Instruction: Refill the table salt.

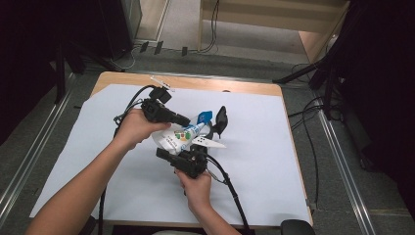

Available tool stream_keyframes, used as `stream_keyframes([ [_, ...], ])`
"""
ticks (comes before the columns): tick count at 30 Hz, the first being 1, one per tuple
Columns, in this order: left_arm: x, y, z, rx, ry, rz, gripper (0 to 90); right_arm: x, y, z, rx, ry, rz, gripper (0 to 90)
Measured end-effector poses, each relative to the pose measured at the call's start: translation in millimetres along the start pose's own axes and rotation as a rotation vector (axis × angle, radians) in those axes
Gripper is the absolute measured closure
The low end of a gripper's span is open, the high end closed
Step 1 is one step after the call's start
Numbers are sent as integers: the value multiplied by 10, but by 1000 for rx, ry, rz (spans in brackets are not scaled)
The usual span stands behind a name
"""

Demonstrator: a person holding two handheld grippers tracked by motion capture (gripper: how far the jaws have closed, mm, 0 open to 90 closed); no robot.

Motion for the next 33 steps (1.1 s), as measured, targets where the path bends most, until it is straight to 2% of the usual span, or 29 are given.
stream_keyframes([
  [3,12,8,26,-2,13,6,813,12,9,5,-3,3,3,718],
  [11,57,15,76,-24,14,27,812,18,21,-4,14,33,1,726],
  [14,69,12,73,-6,25,29,815,7,28,-1,15,40,-3,728],
  [17,87,11,68,8,34,43,887,16,28,-1,16,50,-1,728],
  [22,47,33,34,29,60,15,900,29,23,-10,11,41,7,720],
  [27,33,38,44,21,81,18,900,69,9,-56,22,27,35,710],
  [30,47,32,65,2,82,30,900,98,-13,-79,26,18,50,708],
  [33,68,3,65,-18,64,50,900,114,-24,-70,20,13,55,713],
])
Point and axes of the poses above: each handheld gripper's, and its own axes: y roughly backward along the jaws, x roughly out of its underside, z roughly to its left, the point moved 10 cm from there along -y, roughly forward along the jaws, and after that the axes turned 1 degree about y, right-handed, at the moved point
